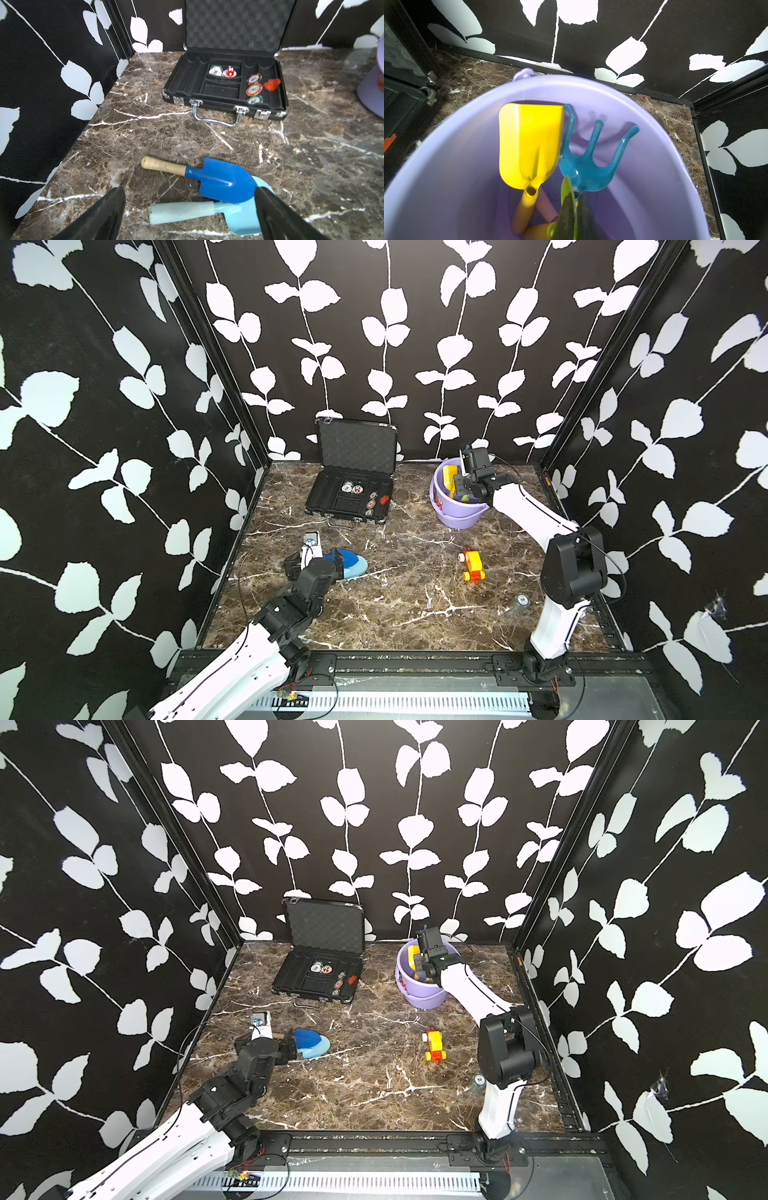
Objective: Organize the gardening tools
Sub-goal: Place the gardening tool in the container.
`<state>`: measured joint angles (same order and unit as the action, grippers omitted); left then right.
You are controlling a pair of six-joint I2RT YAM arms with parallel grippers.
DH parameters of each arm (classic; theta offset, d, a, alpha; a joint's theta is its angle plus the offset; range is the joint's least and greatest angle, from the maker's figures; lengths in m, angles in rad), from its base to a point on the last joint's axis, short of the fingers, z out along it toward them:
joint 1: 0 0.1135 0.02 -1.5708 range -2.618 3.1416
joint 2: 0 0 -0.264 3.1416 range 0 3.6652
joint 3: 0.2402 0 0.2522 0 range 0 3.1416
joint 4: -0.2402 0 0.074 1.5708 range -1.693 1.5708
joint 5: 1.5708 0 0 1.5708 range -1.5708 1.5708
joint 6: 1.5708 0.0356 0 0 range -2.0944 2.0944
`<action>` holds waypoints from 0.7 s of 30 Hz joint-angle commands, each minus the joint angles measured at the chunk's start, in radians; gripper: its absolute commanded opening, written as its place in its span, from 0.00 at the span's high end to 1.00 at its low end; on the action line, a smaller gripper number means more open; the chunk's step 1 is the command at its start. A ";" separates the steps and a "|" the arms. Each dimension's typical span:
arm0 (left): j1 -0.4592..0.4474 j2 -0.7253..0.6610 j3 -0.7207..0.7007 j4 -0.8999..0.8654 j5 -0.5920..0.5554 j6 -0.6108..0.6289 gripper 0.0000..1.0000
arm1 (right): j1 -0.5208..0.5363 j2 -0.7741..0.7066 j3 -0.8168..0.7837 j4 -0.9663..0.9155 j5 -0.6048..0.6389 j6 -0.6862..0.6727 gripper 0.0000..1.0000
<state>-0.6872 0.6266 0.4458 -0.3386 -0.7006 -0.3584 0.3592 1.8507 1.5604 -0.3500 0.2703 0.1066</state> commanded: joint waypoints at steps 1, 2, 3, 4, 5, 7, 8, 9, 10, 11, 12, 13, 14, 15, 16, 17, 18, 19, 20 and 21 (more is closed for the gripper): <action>0.014 0.047 0.045 -0.035 0.034 0.013 0.01 | -0.005 0.033 0.019 0.007 -0.021 0.035 1.00; 0.018 0.070 0.052 -0.042 0.044 0.014 0.01 | -0.005 0.032 0.022 0.004 -0.026 0.038 1.00; 0.021 0.088 0.059 -0.045 0.052 0.015 0.01 | -0.005 0.033 0.027 -0.002 -0.031 0.040 1.00; 0.023 0.111 0.066 -0.050 0.060 0.016 0.01 | -0.005 0.032 0.030 -0.009 -0.035 0.041 1.00; 0.028 0.130 0.074 -0.056 0.069 0.018 0.01 | -0.005 0.030 0.033 -0.014 -0.039 0.041 0.97; 0.033 0.172 0.093 -0.072 0.082 0.029 0.01 | -0.005 0.025 0.035 -0.022 -0.037 0.041 0.92; 0.035 0.191 0.107 -0.085 0.086 0.030 0.01 | -0.004 0.021 0.032 -0.025 -0.033 0.041 0.89; 0.038 0.206 0.119 -0.091 0.096 0.037 0.01 | -0.005 0.016 0.031 -0.026 -0.029 0.042 0.85; 0.040 0.220 0.129 -0.089 0.114 0.050 0.01 | -0.004 0.009 0.029 -0.028 -0.026 0.042 0.81; 0.041 0.233 0.142 -0.088 0.129 0.067 0.01 | -0.005 0.003 0.026 -0.030 -0.024 0.044 0.76; 0.041 0.250 0.155 -0.092 0.136 0.081 0.01 | -0.005 -0.004 0.022 -0.032 -0.024 0.046 0.71; 0.041 0.265 0.173 -0.100 0.139 0.092 0.01 | -0.005 -0.011 0.020 -0.033 -0.025 0.048 0.67; 0.041 0.283 0.191 -0.108 0.143 0.108 0.01 | -0.005 -0.019 0.018 -0.036 -0.026 0.050 0.62; 0.041 0.302 0.210 -0.117 0.151 0.131 0.01 | -0.005 -0.027 0.015 -0.040 -0.027 0.051 0.56; 0.041 0.322 0.230 -0.131 0.152 0.155 0.01 | -0.005 -0.035 0.011 -0.043 -0.029 0.053 0.49; 0.043 0.342 0.253 -0.150 0.148 0.175 0.01 | -0.005 -0.047 0.005 -0.044 -0.029 0.055 0.42; 0.046 0.364 0.274 -0.173 0.142 0.191 0.01 | -0.005 -0.061 -0.004 -0.044 -0.029 0.060 0.35; 0.053 0.388 0.296 -0.202 0.137 0.203 0.01 | -0.005 -0.075 -0.017 -0.042 -0.031 0.066 0.29; 0.062 0.406 0.317 -0.230 0.134 0.213 0.01 | -0.005 -0.089 -0.031 -0.038 -0.032 0.072 0.27; 0.073 0.426 0.334 -0.256 0.134 0.219 0.01 | -0.005 -0.107 -0.047 -0.033 -0.035 0.079 0.25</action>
<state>-0.6373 1.0187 0.7284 -0.4881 -0.5644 -0.2012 0.3573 1.8225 1.5452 -0.3866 0.2367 0.1585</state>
